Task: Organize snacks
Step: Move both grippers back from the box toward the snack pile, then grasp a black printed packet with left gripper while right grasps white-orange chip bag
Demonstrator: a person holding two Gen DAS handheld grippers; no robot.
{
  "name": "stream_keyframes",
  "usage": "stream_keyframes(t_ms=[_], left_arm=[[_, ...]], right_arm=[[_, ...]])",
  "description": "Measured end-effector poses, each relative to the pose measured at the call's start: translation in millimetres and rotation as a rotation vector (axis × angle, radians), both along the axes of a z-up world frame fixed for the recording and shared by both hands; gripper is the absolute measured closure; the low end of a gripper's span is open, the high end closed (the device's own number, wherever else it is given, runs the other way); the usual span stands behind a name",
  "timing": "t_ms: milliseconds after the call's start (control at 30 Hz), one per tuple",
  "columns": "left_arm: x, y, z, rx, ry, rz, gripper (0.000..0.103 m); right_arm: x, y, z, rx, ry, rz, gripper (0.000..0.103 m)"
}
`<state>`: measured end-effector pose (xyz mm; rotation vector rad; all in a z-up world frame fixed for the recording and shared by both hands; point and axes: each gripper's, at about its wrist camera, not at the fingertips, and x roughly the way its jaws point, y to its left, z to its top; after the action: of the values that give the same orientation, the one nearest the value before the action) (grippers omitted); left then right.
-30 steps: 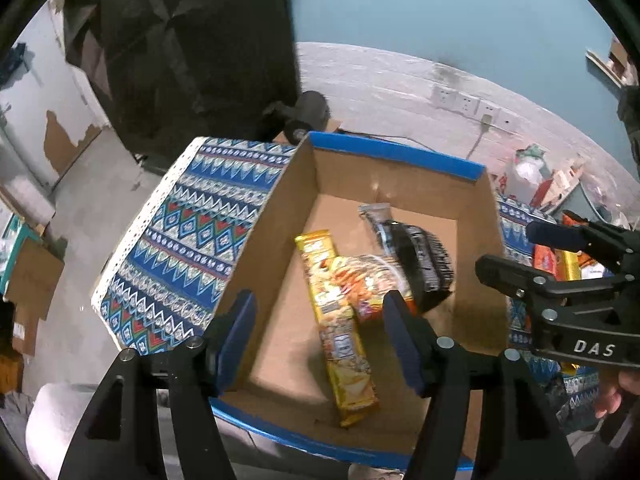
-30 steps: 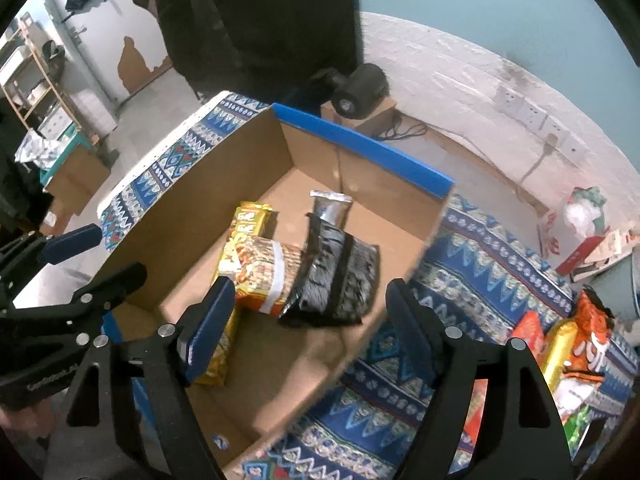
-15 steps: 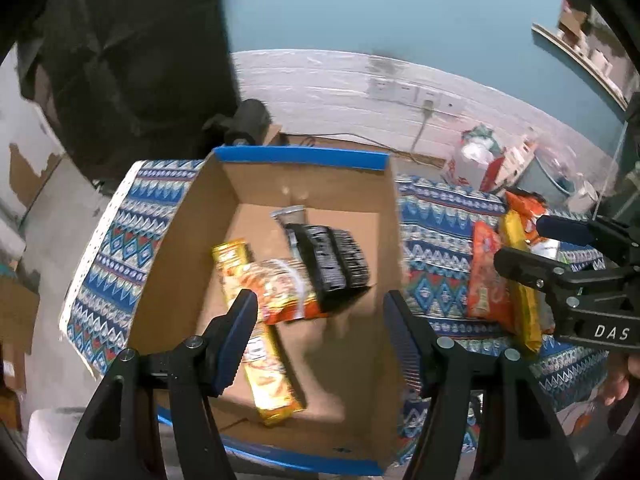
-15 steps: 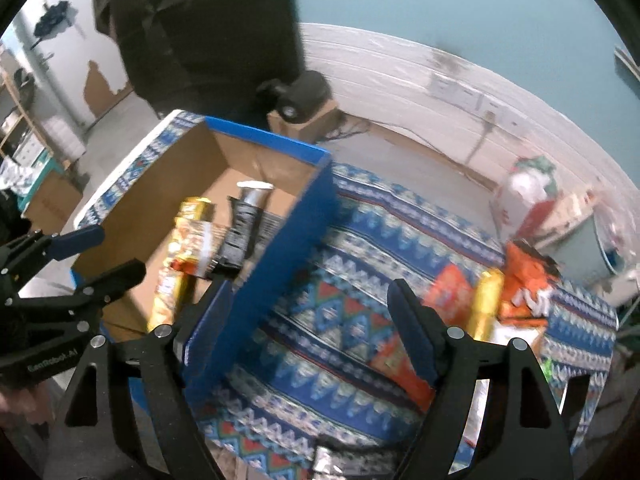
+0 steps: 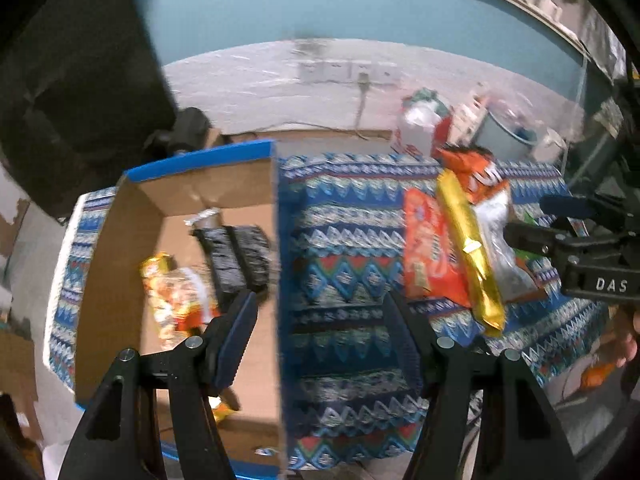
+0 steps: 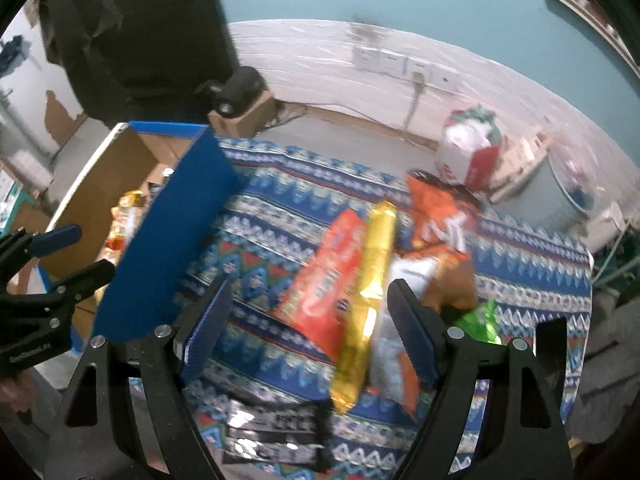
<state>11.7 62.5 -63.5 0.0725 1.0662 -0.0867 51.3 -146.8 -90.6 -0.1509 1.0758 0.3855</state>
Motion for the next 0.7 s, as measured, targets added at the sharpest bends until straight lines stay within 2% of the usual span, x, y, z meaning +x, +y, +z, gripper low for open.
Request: stream_keyframes(t_ms=[500, 700], left_arm=[[-28.9, -70.9, -57.2, -0.021, 0.147, -0.230, 0.033], [-47.7, -99.7, -71.3, -0.031, 0.194, -0.336, 0.028]], right_arm=[[-36.0, -88.9, -45.9, -0.091, 0.081, -0.131, 0.024], [-50.6, -116.4, -59.1, -0.052, 0.133, -0.187, 0.024]])
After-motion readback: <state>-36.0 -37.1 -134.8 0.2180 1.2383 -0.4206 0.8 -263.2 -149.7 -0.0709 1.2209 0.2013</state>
